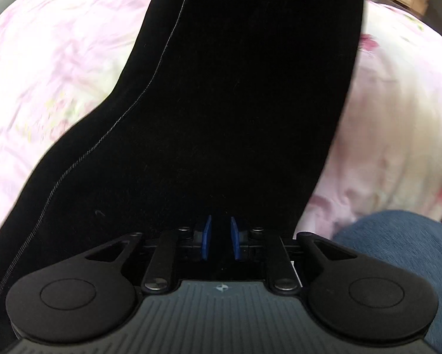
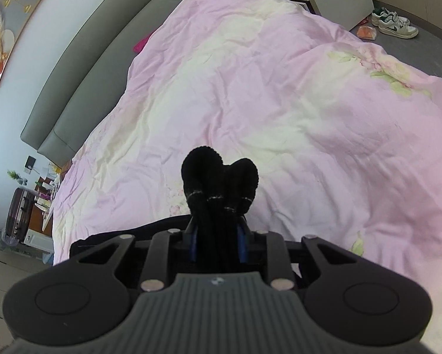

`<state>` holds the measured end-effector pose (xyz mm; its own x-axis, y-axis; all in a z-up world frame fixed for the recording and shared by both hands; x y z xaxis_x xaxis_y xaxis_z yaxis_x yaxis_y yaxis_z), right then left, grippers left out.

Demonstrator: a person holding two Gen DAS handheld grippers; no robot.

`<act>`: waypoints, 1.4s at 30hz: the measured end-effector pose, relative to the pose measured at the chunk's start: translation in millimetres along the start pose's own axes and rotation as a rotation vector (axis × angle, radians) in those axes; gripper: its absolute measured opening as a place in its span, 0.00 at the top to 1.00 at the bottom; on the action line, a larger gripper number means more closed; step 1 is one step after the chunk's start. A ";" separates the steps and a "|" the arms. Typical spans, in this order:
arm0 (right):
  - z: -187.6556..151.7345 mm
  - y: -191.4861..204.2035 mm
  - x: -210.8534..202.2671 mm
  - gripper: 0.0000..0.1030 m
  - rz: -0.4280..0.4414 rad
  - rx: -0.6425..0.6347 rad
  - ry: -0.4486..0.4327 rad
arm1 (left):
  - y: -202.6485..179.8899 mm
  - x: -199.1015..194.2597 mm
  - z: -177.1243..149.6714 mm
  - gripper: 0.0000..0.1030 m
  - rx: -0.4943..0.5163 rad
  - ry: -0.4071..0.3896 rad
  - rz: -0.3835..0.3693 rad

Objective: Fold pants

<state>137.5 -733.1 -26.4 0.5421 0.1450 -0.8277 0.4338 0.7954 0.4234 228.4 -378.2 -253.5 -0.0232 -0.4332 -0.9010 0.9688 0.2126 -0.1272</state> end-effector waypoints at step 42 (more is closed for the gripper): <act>-165.6 364.7 198.1 0.52 0.000 -0.335 0.141 | 109.1 -246.8 -225.3 0.49 -0.769 -0.598 0.084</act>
<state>283.9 -316.9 -97.0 0.4271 0.2067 -0.8803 0.1614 0.9405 0.2991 284.3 -50.7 -138.5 0.3731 -0.7178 -0.5878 0.5313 0.6847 -0.4989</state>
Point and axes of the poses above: each gripper's, at about its wrist camera, not at the fingertips, and x roughly the way its jaws point, y to its left, z to its top, the point moved 2 cm from there along x, roughly the way its jaws point, and after that the axes turned 13 degrees about -z, right-handed, at the moved point
